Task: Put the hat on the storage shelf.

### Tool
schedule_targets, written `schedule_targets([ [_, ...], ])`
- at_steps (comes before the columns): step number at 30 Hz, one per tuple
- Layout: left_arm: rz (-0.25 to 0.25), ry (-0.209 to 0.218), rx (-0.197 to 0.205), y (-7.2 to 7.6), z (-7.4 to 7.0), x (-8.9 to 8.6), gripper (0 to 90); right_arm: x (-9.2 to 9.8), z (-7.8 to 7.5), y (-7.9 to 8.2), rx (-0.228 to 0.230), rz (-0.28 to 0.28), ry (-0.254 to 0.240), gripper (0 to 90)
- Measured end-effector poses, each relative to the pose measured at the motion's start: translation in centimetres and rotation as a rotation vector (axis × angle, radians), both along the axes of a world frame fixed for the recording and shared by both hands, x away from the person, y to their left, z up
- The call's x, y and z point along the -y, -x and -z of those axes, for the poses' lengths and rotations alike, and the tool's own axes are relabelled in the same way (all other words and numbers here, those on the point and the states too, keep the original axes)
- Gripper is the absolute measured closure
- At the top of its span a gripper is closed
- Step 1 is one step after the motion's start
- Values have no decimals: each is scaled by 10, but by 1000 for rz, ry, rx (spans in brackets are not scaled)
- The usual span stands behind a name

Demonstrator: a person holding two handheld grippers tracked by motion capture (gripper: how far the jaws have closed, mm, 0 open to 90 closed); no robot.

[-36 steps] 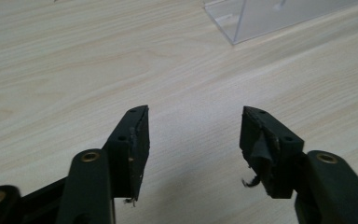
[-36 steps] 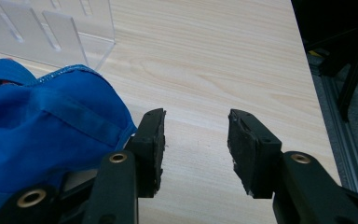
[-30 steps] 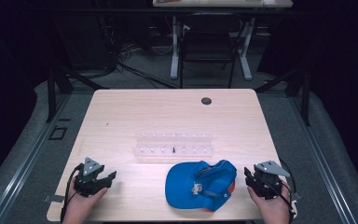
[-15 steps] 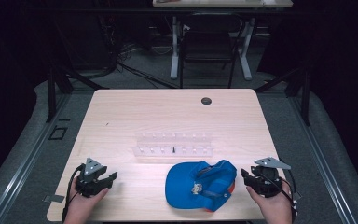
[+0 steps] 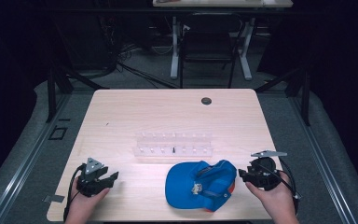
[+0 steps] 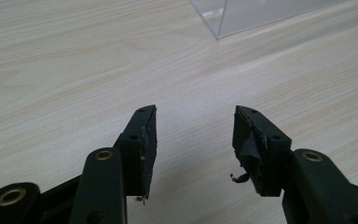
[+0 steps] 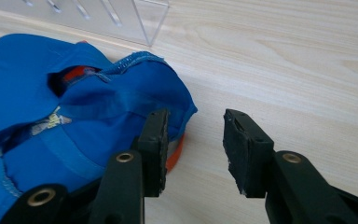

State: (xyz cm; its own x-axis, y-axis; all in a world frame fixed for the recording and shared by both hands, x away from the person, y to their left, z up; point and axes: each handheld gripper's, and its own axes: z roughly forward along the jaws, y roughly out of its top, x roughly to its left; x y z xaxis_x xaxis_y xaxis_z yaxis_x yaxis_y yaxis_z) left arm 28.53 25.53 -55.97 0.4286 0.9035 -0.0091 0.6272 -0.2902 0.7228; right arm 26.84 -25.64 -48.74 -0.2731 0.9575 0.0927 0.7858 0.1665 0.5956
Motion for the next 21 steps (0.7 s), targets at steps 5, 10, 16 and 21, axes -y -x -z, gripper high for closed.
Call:
schedule_targets([
  [5, 2, -1, -2, 0, 0, 0, 502, 0, -9, -5, -33, -9, -14, 594],
  [10, -4, 7, -4, 0, 1, 1, 498, 1, -16, -11, -79, -4, -54, 583],
  [16, -2, 5, -12, -1, 1, 1, 498, 1, -21, -17, -122, -8, -98, 566],
  [21, -4, 6, -11, -1, 1, 1, 499, -2, -21, -23, -155, -9, -105, 556],
])
